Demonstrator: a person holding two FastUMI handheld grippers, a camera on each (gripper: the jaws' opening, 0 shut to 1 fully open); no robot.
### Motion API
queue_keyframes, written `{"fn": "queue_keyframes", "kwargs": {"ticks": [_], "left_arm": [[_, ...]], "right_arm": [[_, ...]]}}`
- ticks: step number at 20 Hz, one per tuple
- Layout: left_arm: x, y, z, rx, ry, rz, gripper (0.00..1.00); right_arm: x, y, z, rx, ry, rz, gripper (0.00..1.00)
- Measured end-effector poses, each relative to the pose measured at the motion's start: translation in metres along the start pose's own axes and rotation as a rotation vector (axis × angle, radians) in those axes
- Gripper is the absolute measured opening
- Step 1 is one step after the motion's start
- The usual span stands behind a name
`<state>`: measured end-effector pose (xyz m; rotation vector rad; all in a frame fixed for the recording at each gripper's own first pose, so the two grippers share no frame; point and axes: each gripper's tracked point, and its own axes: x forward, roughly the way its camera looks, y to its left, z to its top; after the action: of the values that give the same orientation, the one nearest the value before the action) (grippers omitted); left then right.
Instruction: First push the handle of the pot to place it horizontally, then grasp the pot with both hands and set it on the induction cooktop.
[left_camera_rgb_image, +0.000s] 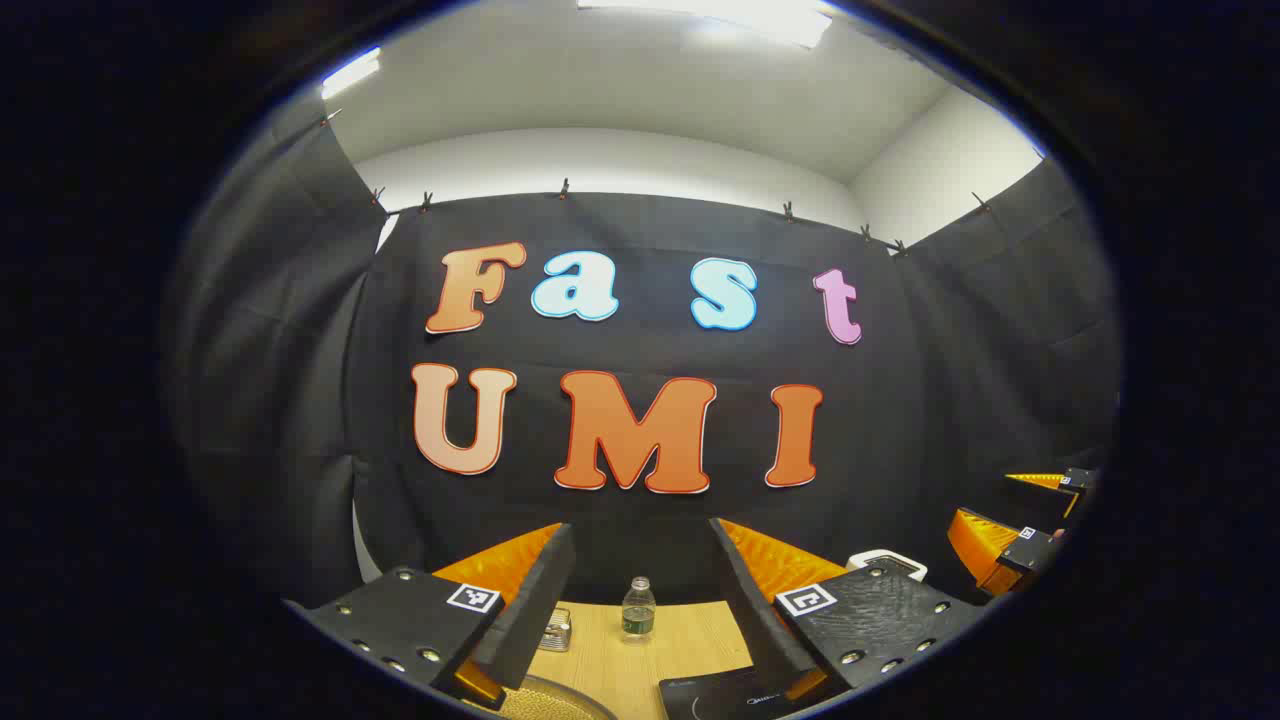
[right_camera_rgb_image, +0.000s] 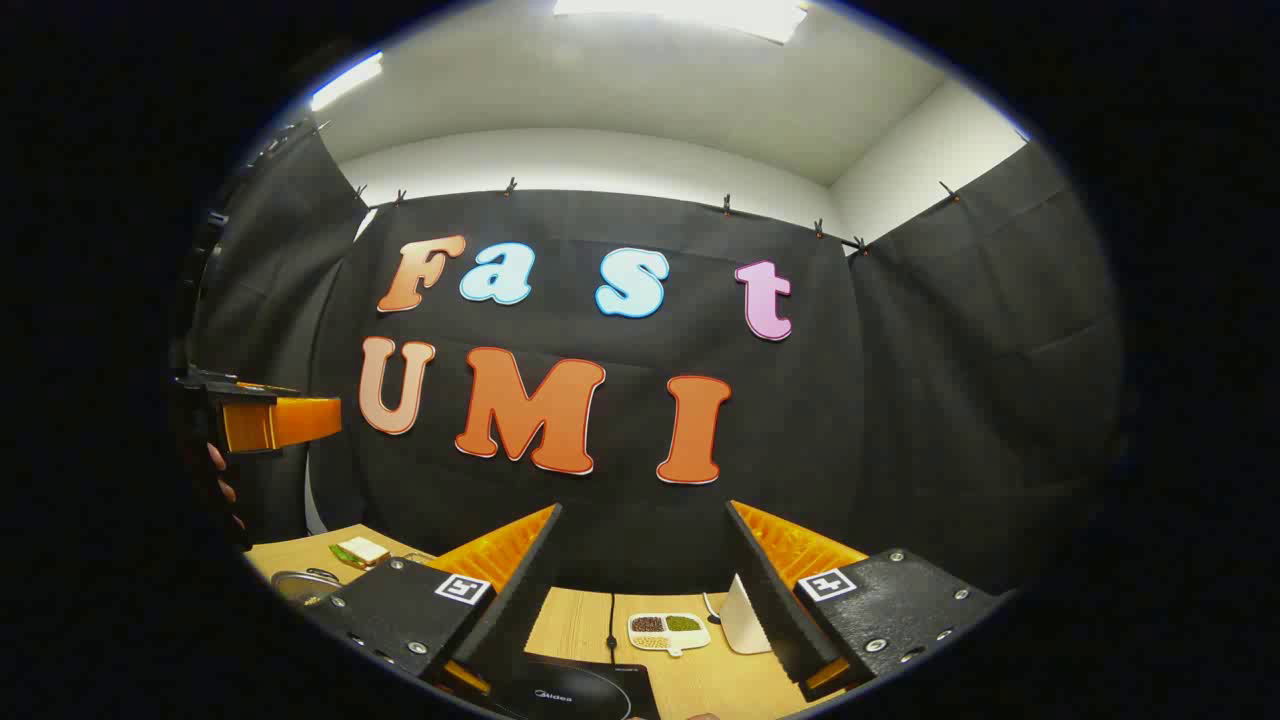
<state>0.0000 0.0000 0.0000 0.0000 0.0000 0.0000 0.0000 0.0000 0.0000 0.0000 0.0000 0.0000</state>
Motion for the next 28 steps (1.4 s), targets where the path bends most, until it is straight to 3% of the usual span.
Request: {"fn": "queue_keyframes", "kwargs": {"ticks": [6, 12, 14, 22, 23, 24, 28], "left_arm": [[-0.013, 0.002, 0.014, 0.025, -0.029, 0.024, 0.84], [-0.025, 0.028, 0.017, 0.054, -0.021, 0.080, 0.84], [-0.025, 0.030, 0.017, 0.055, -0.016, 0.072, 0.84], [-0.030, 0.035, -0.041, 0.077, 0.156, 0.012, 0.88], [-0.030, 0.037, -0.050, 0.070, 0.184, 0.010, 0.77], [-0.032, 0.039, -0.059, 0.065, 0.213, 0.006, 0.73], [-0.036, 0.051, -0.115, 0.068, 0.388, -0.011, 0.26]], "right_arm": [[-0.002, -0.019, 0.001, 0.039, -0.003, -0.022, 0.96], [-0.001, -0.014, 0.000, 0.048, -0.007, -0.019, 0.99], [0.001, -0.009, -0.001, 0.049, -0.007, -0.011, 0.96], [0.006, 0.009, -0.011, 0.043, 0.022, 0.011, 0.96], [0.007, 0.010, -0.013, 0.041, 0.026, 0.010, 0.96], [0.008, 0.012, -0.013, 0.040, 0.030, 0.011, 0.96], [0.010, 0.014, -0.019, 0.037, 0.047, 0.002, 0.96]]}}
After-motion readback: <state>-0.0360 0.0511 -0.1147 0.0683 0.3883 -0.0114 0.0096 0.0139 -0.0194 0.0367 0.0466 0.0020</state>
